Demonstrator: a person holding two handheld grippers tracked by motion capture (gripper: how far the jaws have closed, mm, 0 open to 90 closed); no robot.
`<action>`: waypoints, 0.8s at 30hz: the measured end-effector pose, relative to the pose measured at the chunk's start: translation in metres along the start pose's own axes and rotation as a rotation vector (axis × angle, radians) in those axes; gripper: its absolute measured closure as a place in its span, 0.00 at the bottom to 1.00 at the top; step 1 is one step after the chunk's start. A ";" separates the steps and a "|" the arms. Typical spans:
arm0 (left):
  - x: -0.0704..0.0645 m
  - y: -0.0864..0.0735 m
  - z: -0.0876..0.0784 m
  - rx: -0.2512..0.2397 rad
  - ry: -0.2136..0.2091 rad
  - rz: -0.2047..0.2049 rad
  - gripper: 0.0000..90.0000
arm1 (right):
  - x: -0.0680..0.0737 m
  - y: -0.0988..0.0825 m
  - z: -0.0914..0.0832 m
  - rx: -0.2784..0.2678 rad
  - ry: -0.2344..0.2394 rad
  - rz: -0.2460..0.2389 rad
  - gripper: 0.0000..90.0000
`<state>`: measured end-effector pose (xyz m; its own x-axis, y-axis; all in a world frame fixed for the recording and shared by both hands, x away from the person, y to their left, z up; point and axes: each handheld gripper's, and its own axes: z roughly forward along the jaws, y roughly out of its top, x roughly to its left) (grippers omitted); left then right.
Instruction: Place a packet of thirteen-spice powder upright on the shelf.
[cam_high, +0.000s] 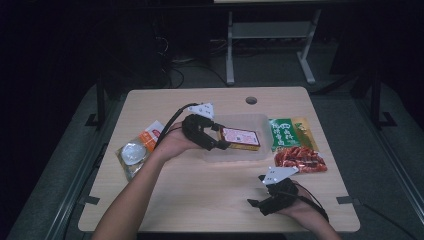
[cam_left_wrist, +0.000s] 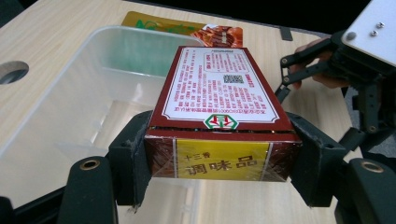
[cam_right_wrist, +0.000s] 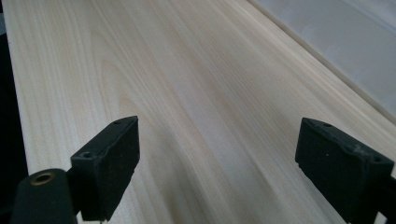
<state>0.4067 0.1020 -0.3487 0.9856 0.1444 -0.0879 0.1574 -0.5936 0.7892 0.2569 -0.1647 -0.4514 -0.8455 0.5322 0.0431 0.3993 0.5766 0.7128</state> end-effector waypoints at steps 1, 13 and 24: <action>0.001 0.001 0.002 -0.009 0.000 -0.010 0.35 | 0.000 0.000 0.000 0.000 0.000 0.000 0.15; 0.017 0.019 0.016 0.005 0.016 -0.005 0.35 | 0.000 0.000 -0.001 -0.003 -0.001 -0.008 0.15; 0.034 0.024 0.039 0.057 0.027 -0.019 0.35 | -0.001 -0.001 -0.003 -0.010 -0.003 -0.004 0.15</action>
<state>0.4459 0.0620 -0.3563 0.9805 0.1769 -0.0852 0.1799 -0.6350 0.7513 0.2561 -0.1673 -0.4499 -0.8460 0.5319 0.0376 0.3921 0.5728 0.7199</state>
